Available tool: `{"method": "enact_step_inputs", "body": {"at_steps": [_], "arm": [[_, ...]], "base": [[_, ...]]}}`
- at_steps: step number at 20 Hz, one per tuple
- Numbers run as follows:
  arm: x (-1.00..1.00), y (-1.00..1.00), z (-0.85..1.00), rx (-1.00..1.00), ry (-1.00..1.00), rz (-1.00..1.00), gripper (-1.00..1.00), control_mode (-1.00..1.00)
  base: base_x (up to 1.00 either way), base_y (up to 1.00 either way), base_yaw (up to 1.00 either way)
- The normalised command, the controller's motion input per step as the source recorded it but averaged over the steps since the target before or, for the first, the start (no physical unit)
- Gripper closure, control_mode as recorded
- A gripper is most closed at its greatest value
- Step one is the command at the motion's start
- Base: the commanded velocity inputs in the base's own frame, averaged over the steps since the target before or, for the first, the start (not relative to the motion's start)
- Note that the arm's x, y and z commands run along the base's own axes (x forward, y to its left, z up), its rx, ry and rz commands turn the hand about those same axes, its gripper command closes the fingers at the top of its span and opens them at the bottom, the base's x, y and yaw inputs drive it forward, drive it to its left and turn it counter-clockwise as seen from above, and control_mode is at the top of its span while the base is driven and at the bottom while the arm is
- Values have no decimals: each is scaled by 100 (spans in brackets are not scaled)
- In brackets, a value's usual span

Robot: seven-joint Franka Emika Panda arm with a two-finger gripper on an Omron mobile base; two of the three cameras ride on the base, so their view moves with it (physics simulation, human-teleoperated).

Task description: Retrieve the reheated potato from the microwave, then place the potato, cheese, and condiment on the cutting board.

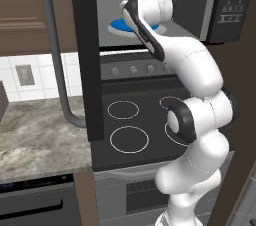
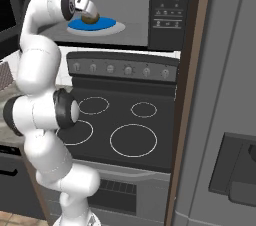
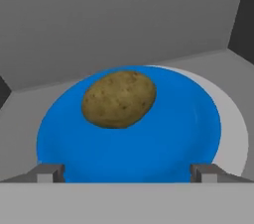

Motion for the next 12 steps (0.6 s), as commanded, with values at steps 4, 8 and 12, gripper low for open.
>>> {"method": "enact_step_inputs", "body": {"at_steps": [4,8,12], "arm": [[42,7,0,0,3,-4,-100,-100],[33,0,0,0,3,-3,-100,-100],[36,0,0,0,4,-4,-100,-100]], "base": [[0,0,0],[0,0,0],[0,0,0]]}}
